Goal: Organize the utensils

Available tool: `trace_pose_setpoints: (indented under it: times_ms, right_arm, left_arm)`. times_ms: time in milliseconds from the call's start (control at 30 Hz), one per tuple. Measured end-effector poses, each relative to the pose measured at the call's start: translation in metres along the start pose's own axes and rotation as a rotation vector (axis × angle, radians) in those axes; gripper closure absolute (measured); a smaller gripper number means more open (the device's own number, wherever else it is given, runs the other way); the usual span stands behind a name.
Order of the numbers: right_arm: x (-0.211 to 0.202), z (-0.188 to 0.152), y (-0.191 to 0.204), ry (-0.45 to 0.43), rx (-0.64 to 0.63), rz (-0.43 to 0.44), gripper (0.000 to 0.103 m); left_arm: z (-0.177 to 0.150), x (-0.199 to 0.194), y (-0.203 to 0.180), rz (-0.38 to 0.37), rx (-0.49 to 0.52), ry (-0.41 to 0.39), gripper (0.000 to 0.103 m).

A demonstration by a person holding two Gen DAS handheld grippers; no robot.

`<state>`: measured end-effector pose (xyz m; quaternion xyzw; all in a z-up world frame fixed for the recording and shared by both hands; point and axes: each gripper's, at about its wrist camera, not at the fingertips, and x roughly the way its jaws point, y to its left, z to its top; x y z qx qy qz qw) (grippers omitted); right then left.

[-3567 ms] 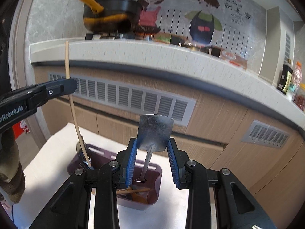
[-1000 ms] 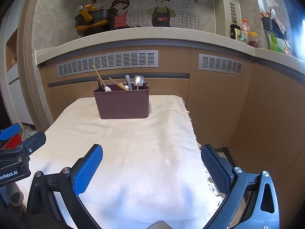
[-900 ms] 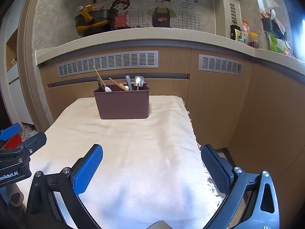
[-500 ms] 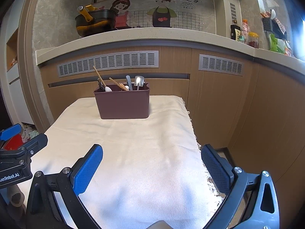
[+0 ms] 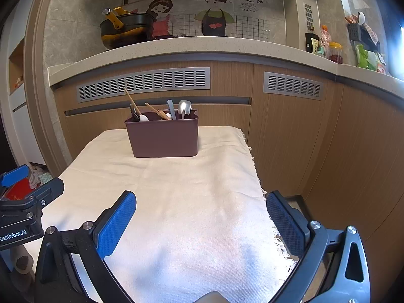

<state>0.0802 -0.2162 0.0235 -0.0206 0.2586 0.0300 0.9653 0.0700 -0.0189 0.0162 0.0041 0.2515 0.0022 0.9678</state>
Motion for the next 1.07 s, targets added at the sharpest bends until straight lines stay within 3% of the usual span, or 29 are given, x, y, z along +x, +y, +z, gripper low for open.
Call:
trace_pose_setpoints:
  times_ms: [1067]
  right_arm:
    - [-0.0003,0.001,-0.0016,0.003,-0.004,-0.002,0.0]
  left_arm:
    - [-0.0029,-0.0052,0.0,0.0,0.005,-0.001,0.0]
